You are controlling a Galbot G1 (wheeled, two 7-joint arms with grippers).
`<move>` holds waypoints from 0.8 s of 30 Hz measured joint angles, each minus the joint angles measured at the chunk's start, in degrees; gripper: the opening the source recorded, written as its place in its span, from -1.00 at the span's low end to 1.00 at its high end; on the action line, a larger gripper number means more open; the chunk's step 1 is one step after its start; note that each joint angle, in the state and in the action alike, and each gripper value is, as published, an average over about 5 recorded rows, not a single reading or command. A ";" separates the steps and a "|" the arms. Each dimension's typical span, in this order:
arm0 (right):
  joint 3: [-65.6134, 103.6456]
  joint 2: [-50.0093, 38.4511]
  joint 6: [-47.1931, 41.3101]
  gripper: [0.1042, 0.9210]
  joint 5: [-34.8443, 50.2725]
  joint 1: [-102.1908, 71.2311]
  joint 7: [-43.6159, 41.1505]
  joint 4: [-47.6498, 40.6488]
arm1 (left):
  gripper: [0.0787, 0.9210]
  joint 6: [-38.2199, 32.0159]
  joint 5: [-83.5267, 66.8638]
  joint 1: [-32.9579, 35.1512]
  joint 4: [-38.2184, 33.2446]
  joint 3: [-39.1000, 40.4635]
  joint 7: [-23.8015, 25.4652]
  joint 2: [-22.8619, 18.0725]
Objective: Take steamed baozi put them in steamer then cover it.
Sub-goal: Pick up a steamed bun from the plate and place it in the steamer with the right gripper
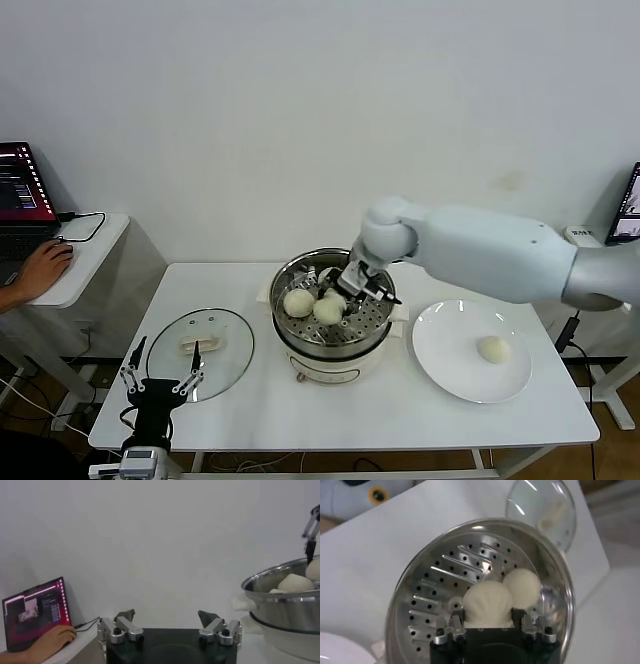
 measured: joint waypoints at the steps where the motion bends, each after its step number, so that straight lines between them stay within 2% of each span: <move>1: -0.18 0.44 0.75 0.18 -0.61 -0.19 0.05 -0.14 | 0.77 -0.01 0.00 -0.02 0.04 0.01 -0.01 -0.03; 10: -1.42 2.13 5.75 0.23 -5.32 -1.08 -0.07 -1.03 | 0.77 -0.23 -0.08 0.03 0.23 0.04 -0.13 -0.25; 18: -1.90 1.80 7.60 0.68 -6.45 -1.15 0.39 -0.55 | 0.77 -0.28 -0.08 -0.07 0.35 0.28 -0.14 -0.41; 24: -1.23 0.33 6.82 0.76 -5.50 0.38 0.00 0.65 | 0.77 -0.26 -0.04 -0.28 0.36 0.40 -0.07 -0.25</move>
